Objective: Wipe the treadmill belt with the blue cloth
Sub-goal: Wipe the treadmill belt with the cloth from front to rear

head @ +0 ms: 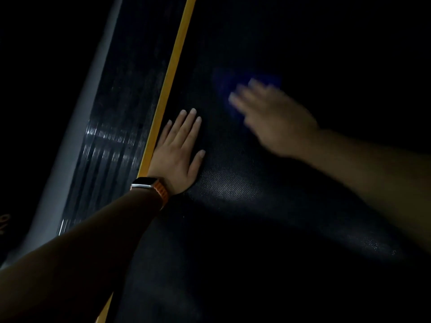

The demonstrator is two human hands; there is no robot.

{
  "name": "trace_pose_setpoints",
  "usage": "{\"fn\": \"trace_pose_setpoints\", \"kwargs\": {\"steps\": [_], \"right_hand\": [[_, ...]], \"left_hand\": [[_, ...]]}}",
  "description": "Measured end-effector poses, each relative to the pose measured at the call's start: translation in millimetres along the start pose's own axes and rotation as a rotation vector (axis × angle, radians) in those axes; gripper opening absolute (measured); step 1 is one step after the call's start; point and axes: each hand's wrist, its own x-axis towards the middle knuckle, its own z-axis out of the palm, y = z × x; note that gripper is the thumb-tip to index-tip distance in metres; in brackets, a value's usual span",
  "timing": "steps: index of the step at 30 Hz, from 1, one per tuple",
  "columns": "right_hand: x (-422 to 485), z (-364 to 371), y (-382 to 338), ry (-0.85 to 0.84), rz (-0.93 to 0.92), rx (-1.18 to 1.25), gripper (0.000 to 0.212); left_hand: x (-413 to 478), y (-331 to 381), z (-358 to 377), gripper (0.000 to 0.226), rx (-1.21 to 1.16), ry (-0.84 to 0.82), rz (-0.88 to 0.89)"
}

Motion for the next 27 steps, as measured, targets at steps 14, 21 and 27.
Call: {"fn": "trace_pose_setpoints", "kwargs": {"steps": [14, 21, 27], "right_hand": [[-67.7, 0.9, -51.8, -0.066, -0.310, 0.090, 0.053], [-27.3, 1.1, -29.3, -0.112, -0.500, 0.099, 0.062], [-1.1, 3.0, -27.0, -0.136, -0.414, 0.128, 0.060]], "left_hand": [[6.7, -3.9, -25.9, 0.065, 0.133, -0.092, 0.165], [-9.9, -72.3, -62.0, 0.072, 0.143, -0.162, 0.097], [-6.4, -74.7, -60.1, 0.075, 0.067, -0.123, 0.051]]}}
